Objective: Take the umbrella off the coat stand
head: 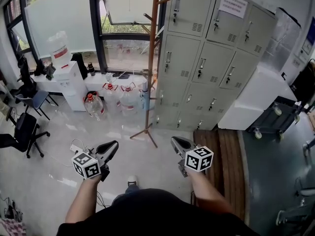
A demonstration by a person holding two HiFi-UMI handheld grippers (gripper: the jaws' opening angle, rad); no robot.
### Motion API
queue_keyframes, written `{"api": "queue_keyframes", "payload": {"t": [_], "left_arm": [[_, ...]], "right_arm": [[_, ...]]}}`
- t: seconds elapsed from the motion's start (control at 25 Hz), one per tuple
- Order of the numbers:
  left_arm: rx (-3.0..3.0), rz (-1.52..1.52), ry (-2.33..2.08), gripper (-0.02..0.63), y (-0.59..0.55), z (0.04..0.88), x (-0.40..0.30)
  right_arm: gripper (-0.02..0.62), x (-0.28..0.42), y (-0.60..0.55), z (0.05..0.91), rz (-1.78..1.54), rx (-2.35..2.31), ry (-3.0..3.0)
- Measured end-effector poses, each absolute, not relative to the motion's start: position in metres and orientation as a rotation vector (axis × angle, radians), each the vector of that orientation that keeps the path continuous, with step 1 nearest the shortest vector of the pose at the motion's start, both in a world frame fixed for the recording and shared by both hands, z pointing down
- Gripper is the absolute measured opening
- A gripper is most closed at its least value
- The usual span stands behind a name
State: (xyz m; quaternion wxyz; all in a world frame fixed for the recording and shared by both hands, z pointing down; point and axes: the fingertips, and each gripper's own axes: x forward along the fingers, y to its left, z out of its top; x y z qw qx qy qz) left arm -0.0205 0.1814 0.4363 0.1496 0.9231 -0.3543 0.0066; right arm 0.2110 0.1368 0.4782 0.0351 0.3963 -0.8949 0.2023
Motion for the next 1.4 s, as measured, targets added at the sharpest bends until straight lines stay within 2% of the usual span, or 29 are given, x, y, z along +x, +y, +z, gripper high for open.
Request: {"api": "queue_keyframes", "payload": {"t": [1.0,1.4], "left_arm": [[2.654,0.018,-0.950,0.026,0.012,0.448,-0.071],[2.655,0.015,-0.916,0.026,-0.055,0.443,-0.106]], "right_arm": [[0.014,0.176,-0.017,0.475,0.601,1.356,-2.681],[0.014,0.140,-0.077,0.471,0.608,1.381,-2.647]]}}
